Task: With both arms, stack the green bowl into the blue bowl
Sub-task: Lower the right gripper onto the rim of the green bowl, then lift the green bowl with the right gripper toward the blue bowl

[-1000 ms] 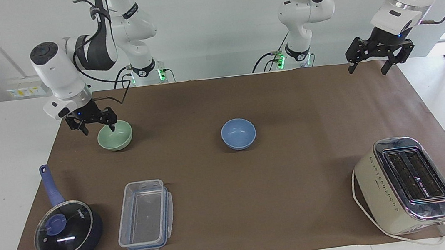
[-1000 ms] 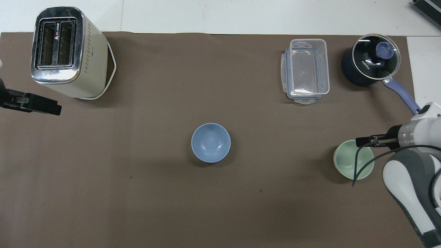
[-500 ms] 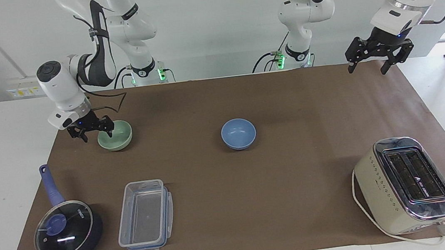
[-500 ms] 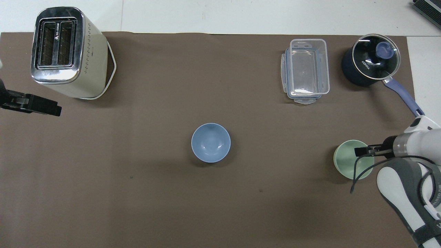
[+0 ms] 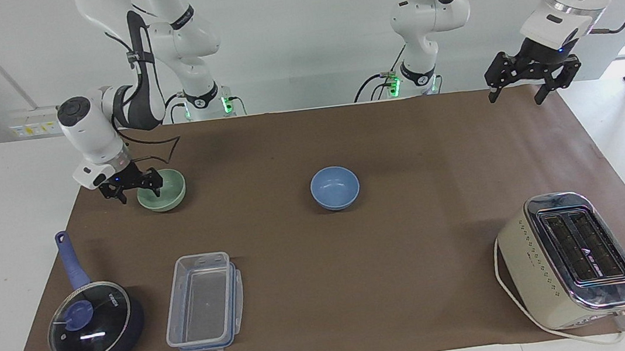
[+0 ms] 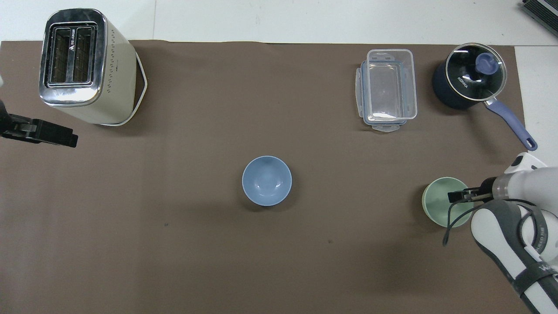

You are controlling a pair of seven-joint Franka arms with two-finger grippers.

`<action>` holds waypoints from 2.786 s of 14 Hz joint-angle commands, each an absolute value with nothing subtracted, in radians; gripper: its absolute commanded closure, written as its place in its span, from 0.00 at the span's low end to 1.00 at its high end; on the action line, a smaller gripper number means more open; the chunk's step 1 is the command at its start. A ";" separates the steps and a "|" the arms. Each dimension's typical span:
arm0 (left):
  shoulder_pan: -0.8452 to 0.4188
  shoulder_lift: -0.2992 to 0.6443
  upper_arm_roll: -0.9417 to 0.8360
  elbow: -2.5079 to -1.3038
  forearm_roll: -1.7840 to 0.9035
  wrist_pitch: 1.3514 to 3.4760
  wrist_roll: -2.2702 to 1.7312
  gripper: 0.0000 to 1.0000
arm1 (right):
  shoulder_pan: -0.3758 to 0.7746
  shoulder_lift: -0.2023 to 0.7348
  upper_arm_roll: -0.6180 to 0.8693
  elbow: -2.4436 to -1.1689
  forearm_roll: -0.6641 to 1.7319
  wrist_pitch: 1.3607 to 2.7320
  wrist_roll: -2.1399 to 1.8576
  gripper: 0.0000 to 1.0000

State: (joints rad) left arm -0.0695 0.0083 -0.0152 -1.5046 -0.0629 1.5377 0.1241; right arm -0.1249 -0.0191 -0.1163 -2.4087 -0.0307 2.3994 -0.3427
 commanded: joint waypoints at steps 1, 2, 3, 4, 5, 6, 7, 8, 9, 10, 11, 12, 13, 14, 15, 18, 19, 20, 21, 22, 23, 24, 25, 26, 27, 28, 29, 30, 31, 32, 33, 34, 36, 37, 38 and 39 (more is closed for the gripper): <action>-0.057 0.008 -0.026 -1.486 -0.043 1.517 0.130 0.00 | -0.141 -0.011 -0.110 -2.421 -0.037 2.427 -0.361 0.79; -0.057 0.008 -0.026 -1.486 -0.043 1.517 0.129 0.00 | -0.141 -0.009 -0.110 -2.421 -0.035 2.425 -0.344 1.00; -0.057 0.008 -0.026 -1.486 -0.043 1.517 0.129 0.00 | -0.141 -0.008 -0.110 -2.419 -0.034 2.424 -0.315 1.00; -0.058 0.008 -0.026 -1.486 -0.044 1.517 0.130 0.00 | -0.140 -0.008 -0.110 -2.418 -0.034 2.418 -0.310 1.00; -0.058 0.008 -0.026 -1.486 -0.043 1.517 0.129 0.00 | -0.138 -0.008 -0.109 -2.413 -0.034 2.410 -0.307 1.00; -0.058 0.008 -0.026 -1.486 -0.044 1.519 0.129 0.00 | -0.137 -0.009 -0.109 -2.407 -0.034 2.402 -0.310 1.00; -0.058 0.008 -0.026 -1.486 -0.044 1.516 0.130 0.00 | -0.129 -0.021 -0.109 -2.387 -0.034 2.373 -0.310 1.00; -0.058 0.008 -0.026 -1.488 -0.043 1.516 0.130 0.00 | -0.126 -0.037 -0.107 -2.349 -0.034 2.297 -0.310 1.00; -0.058 0.008 -0.026 -1.488 -0.043 1.516 0.132 0.00 | -0.121 -0.043 -0.103 -2.304 -0.032 2.213 -0.307 1.00; -0.057 0.008 -0.026 -1.486 -0.043 1.516 0.133 0.00 | -0.118 -0.054 -0.100 -2.265 -0.034 2.156 -0.304 1.00; -0.057 0.008 -0.026 -1.486 -0.043 1.516 0.133 0.00 | -0.101 -0.060 -0.094 -2.235 -0.032 2.119 -0.302 1.00; -0.057 0.008 -0.026 -1.486 -0.044 1.516 0.133 0.00 | -0.092 -0.066 -0.094 -2.200 -0.032 2.074 -0.302 1.00; -0.055 0.008 -0.026 -1.486 -0.043 1.514 0.133 0.00 | -0.077 -0.067 -0.094 -2.162 -0.022 2.025 -0.296 1.00; -0.055 0.008 -0.025 -1.486 -0.043 1.514 0.133 0.00 | -0.049 -0.069 -0.094 -2.126 0.001 1.982 -0.287 1.00; -0.055 0.008 -0.025 -1.486 -0.043 1.514 0.133 0.00 | -0.026 -0.069 -0.094 -2.088 0.033 1.936 -0.261 1.00; -0.055 0.008 -0.026 -1.486 -0.043 1.514 0.133 0.00 | 0.087 -0.057 -0.094 -2.011 0.106 1.878 -0.145 1.00; -0.057 0.008 -0.026 -1.486 -0.043 1.514 0.133 0.00 | 0.113 -0.054 -0.092 -2.002 0.135 1.882 -0.109 1.00; -0.057 0.008 -0.026 -1.486 -0.043 1.514 0.133 0.00 | 0.153 -0.043 -0.094 -1.990 0.168 1.894 -0.069 1.00; -0.055 0.008 -0.025 -1.486 -0.043 1.514 0.133 0.00 | 0.194 -0.037 -0.094 -1.970 0.188 1.899 -0.017 1.00; -0.054 0.008 -0.025 -1.488 -0.043 1.514 0.133 0.00 | 0.245 -0.019 -0.092 -1.942 0.202 1.910 0.053 1.00; -0.054 0.008 -0.025 -1.486 -0.043 1.514 0.133 0.00 | 0.303 -0.003 -0.092 -1.919 0.204 1.923 0.130 1.00; -0.054 0.008 -0.025 -1.486 -0.043 1.514 0.133 0.00 | 0.355 0.015 -0.092 -1.904 0.204 1.946 0.202 1.00; -0.055 0.008 -0.026 -1.488 -0.043 1.514 0.133 0.00 | 0.409 0.029 -0.092 -1.902 0.204 1.983 0.268 1.00; -0.057 0.008 -0.026 -1.486 -0.043 1.516 0.132 0.00 | 0.457 0.044 -0.092 -1.902 0.204 2.023 0.323 1.00; -0.058 0.008 -0.026 -1.486 -0.043 1.517 0.133 0.00 | 0.487 0.057 -0.092 -1.901 0.204 2.057 0.357 1.00; -0.058 0.008 -0.026 -1.488 -0.044 1.520 0.133 0.00 | 0.514 0.063 -0.092 -1.899 0.204 2.084 0.376 1.00; -0.057 0.008 -0.026 -1.488 -0.043 1.520 0.133 0.00 | 0.529 0.072 -0.092 -1.896 0.206 2.100 0.383 1.00; -0.057 0.008 -0.026 -1.486 -0.043 1.522 0.135 0.00 | 0.544 0.075 -0.092 -1.890 0.206 2.111 0.387 1.00; -0.055 0.008 -0.026 -1.488 -0.043 1.522 0.133 0.00 | 0.552 0.081 -0.092 -1.887 0.206 2.114 0.391 1.00; -0.055 0.008 -0.026 -1.488 -0.043 1.520 0.133 0.00 | 0.555 0.086 -0.092 -1.885 0.206 2.124 0.393 1.00; -0.055 0.008 -0.026 -1.486 -0.043 1.522 0.133 0.00 | 0.560 0.101 -0.089 -1.884 0.204 2.141 0.394 1.00; -0.055 0.008 -0.026 -1.488 -0.043 1.520 0.135 0.00 | 0.580 0.126 -0.077 -1.882 0.206 2.184 0.409 1.00; -0.055 0.008 -0.026 -1.486 -0.043 1.520 0.135 0.00 | 0.612 0.184 -0.072 -1.861 0.204 2.250 0.455 1.00; -0.055 0.008 -0.026 -1.488 -0.043 1.520 0.135 0.00 | 0.623 0.207 -0.072 -1.844 0.203 2.249 0.460 1.00; -0.055 0.008 -0.026 -1.488 -0.044 1.520 0.133 0.00 | 0.630 0.209 -0.072 -1.871 0.196 2.253 0.459 1.00; -0.057 0.008 -0.026 -1.488 -0.044 1.520 0.130 0.00 | 0.634 0.203 -0.072 -1.899 0.192 2.255 0.450 1.00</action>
State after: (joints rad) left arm -0.0692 0.0083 -0.0160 -1.5042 -0.0629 1.5371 0.1241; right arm 0.6341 0.1880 -0.0747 -1.8923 0.1832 2.2467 0.4460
